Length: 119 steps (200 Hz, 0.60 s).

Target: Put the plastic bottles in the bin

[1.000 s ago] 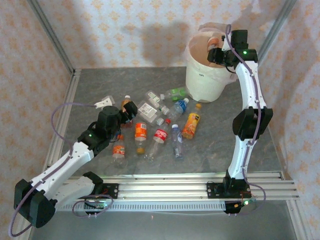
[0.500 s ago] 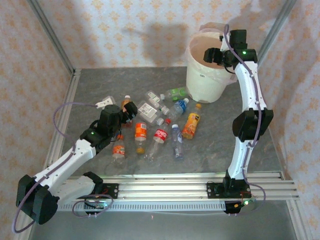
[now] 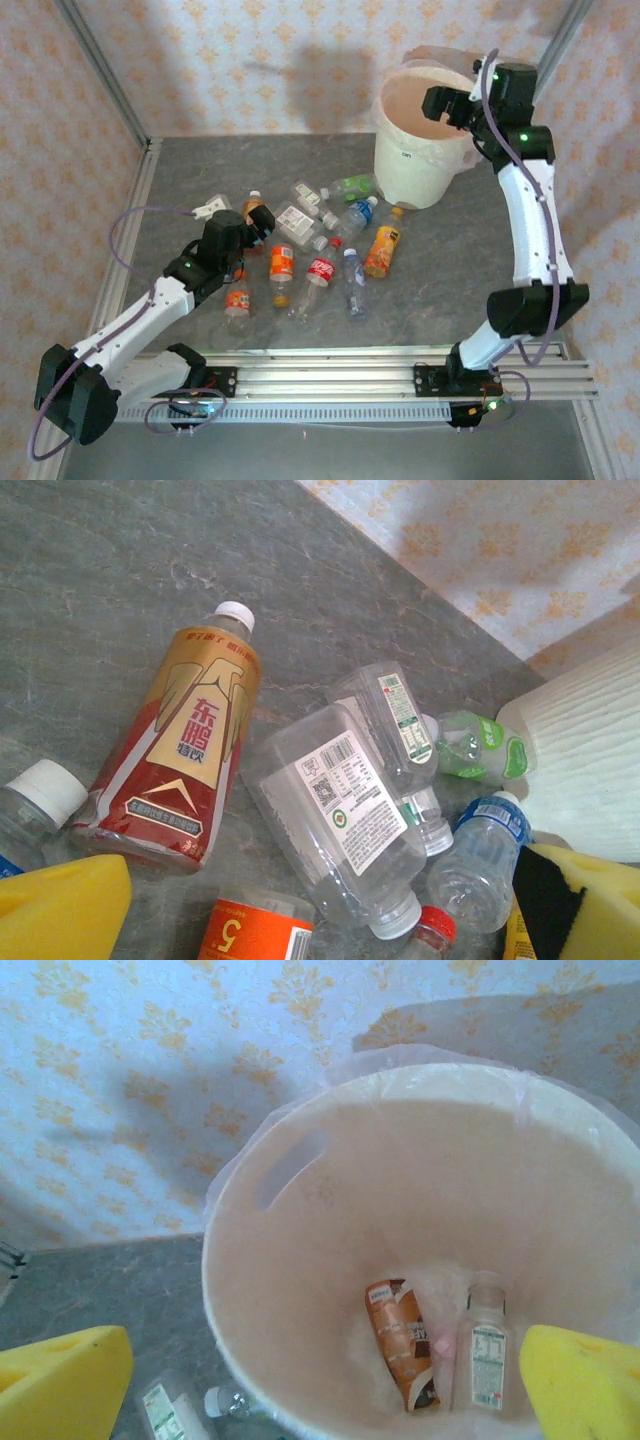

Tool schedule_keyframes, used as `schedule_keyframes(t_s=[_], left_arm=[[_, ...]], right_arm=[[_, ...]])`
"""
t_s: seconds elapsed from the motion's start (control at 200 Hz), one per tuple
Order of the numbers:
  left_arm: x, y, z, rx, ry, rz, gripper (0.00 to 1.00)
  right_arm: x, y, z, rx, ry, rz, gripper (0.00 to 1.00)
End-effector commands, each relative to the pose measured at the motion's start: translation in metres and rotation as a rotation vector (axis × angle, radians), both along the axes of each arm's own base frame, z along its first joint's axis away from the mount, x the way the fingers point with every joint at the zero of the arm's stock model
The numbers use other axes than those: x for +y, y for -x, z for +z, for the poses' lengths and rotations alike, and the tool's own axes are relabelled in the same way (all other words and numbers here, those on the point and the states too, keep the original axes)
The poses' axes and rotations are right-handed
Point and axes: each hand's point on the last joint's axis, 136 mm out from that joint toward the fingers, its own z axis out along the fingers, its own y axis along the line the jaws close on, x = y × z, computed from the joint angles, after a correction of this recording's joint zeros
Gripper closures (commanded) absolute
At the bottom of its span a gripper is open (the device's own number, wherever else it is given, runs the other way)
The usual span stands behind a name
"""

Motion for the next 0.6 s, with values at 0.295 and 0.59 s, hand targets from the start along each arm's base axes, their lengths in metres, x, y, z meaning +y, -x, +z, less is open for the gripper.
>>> schedule_keyframes(t_s=[0.295,0.59], left_arm=[[0.017,-0.001,-0.014,0.032,0.015,0.112,0.00],[0.016,-0.003,-0.012,0.046,0.014,0.108,0.00]], right_arm=[[0.056,0.125,-0.078,0.044,-0.169,0.031,0.01],[0.125,0.190,-0.231,0.414,-0.079,0.083,0.02]])
